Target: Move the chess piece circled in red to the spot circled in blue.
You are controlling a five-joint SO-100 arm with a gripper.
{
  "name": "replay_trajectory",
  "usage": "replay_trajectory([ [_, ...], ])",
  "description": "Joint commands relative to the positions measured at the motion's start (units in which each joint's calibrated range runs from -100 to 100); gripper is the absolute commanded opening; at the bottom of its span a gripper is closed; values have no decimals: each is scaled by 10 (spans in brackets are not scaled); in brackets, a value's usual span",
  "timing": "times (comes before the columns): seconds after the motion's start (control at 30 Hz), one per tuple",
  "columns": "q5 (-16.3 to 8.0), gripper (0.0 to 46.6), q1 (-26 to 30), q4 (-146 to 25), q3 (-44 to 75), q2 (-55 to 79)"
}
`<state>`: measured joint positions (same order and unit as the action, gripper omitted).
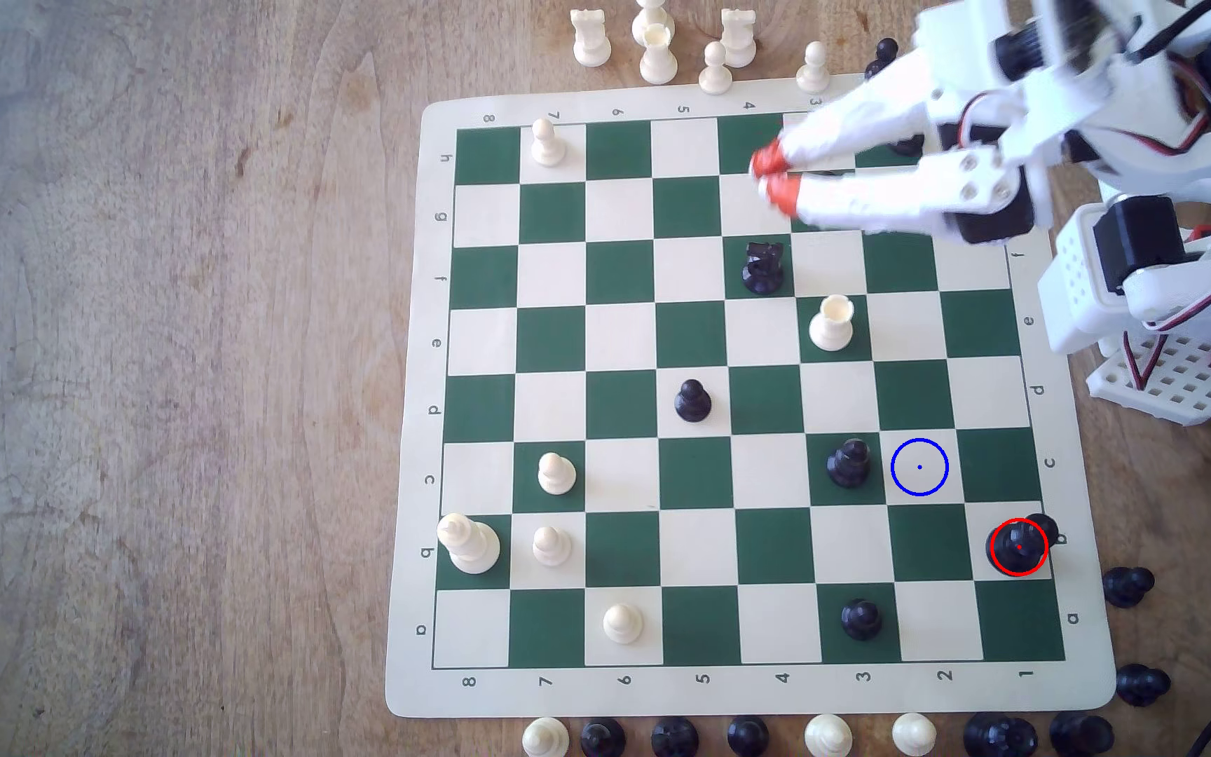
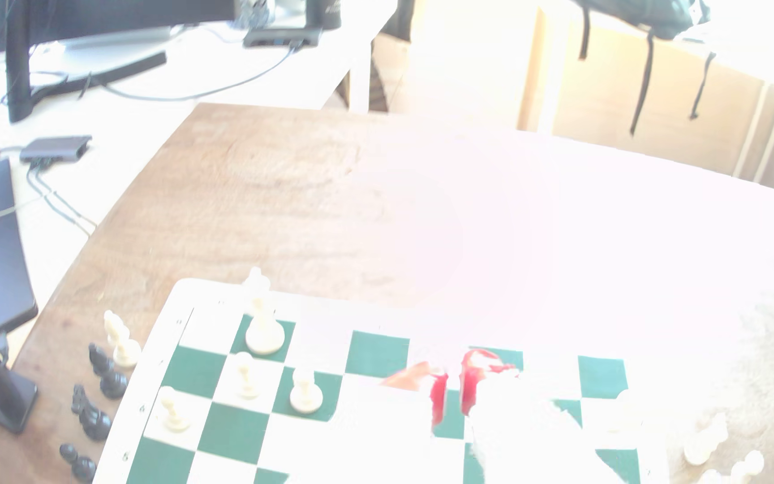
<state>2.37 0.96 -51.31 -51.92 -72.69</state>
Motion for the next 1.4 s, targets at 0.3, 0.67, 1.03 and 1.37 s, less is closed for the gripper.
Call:
replay_trajectory([
  [0.3,0,103,189,-193,70,63],
  [0.67,-10,101,304,-359,99,105],
  [1.03,-71,126,398,-378,84,150],
  [1.37,-106,124,426,-331,79,211],
])
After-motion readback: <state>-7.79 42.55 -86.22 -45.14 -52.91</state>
